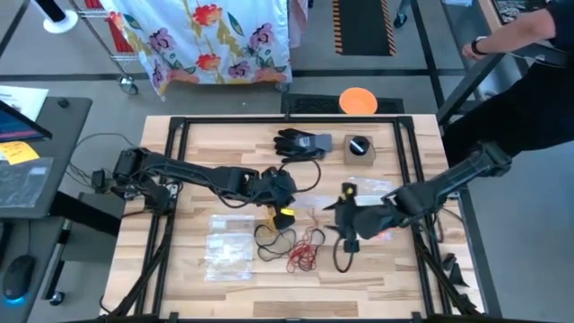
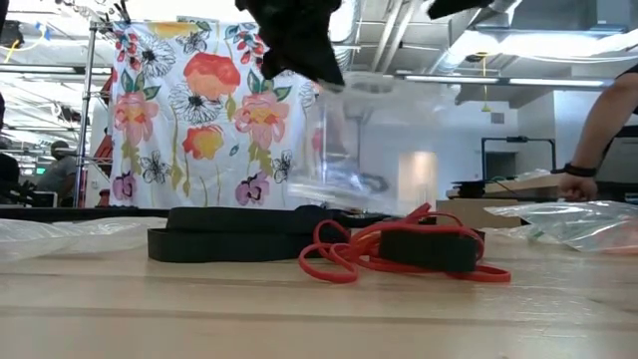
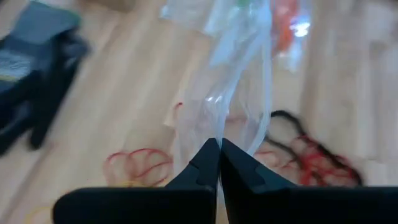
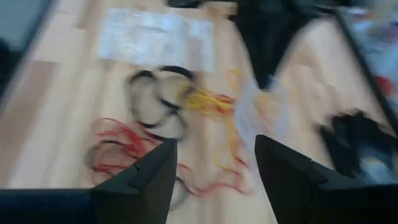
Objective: Sort rubber bands
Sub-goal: Open the transparent zip bag
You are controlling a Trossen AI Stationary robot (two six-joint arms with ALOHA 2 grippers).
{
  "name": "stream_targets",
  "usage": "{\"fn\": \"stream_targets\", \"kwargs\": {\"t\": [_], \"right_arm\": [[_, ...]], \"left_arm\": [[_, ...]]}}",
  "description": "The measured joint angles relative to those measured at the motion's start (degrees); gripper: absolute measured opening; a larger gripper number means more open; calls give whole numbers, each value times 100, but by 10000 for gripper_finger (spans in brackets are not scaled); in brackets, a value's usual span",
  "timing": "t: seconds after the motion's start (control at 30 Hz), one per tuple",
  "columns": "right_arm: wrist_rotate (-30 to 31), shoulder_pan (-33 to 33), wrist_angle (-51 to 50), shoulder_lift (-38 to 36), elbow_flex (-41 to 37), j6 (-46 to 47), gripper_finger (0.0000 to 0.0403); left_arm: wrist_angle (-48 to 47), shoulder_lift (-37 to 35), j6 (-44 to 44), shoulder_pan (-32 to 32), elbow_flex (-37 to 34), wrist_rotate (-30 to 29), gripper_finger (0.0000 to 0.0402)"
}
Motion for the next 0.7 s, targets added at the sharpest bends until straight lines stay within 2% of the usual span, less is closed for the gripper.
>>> {"fn": "stream_targets", "kwargs": {"t": [0.1,0.17,0.33,0.5,0.7], "right_arm": [[629,249,-65,-308,-378,469,217],[699,412,190,-512,-802,773,217],[666,515,2133,-704,-2126,919,217],[624,207,3816,-87,-2829,866,217],[614,-366,4679,757,-2736,544,217]], "left_arm": [[-574,-288,-2,101,-7,-324,0],[-923,-565,-2,170,-7,-474,0],[-1545,-1312,-103,272,-2,-586,0],[-2435,-1760,-670,195,-156,-1280,0],[-2743,-1848,-1246,93,-642,-1535,0]]}}
